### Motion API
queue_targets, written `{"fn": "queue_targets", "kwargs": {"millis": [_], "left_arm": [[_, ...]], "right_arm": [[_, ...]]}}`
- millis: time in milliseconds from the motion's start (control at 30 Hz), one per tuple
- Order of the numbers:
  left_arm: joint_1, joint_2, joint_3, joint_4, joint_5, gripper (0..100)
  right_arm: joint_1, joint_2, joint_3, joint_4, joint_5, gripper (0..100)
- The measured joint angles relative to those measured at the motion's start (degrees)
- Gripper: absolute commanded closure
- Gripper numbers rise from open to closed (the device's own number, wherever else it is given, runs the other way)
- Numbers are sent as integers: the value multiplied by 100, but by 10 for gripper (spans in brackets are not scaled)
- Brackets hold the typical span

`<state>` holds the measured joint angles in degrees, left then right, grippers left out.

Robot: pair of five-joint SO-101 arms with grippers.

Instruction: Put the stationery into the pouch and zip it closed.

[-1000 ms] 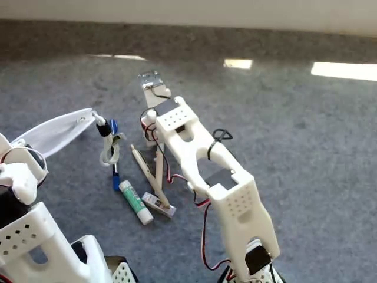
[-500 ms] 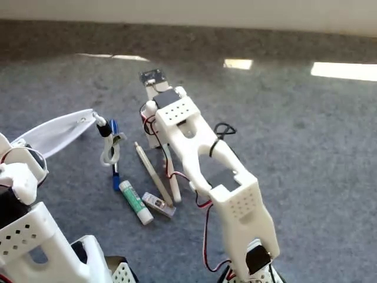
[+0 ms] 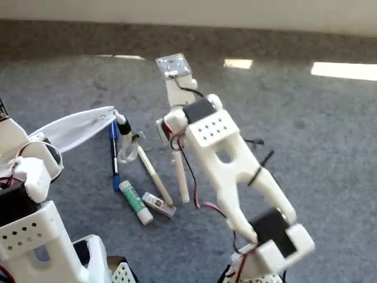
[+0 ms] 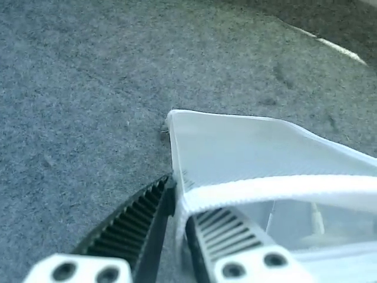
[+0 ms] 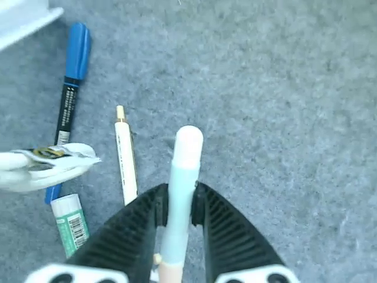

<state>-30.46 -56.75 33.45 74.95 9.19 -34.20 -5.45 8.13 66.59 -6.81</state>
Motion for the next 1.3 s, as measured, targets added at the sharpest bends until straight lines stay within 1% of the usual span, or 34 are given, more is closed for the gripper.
{"fn": "queue_targets", "kwargs": {"millis": [100,200,367,600,767,1033,1300], "left_arm": [[70,0,0,0,0,994],[123,0,0,0,0,994],[325,0,0,0,0,993],[334,0,0,0,0,993],[334,0,0,0,0,993],[343,0,0,0,0,993],[343,0,0,0,0,993]], "right_arm": [[0,-774,853,-440,0,993],[0,-1275,1380,-642,0,993],[-123,-1820,1451,-747,0,993],[-519,-2725,1451,-756,0,993],[-844,-3569,1451,-1116,0,993],[-1266,-4501,1451,-2092,0,993],[-1644,-4633,1451,-3349,0,993]]}}
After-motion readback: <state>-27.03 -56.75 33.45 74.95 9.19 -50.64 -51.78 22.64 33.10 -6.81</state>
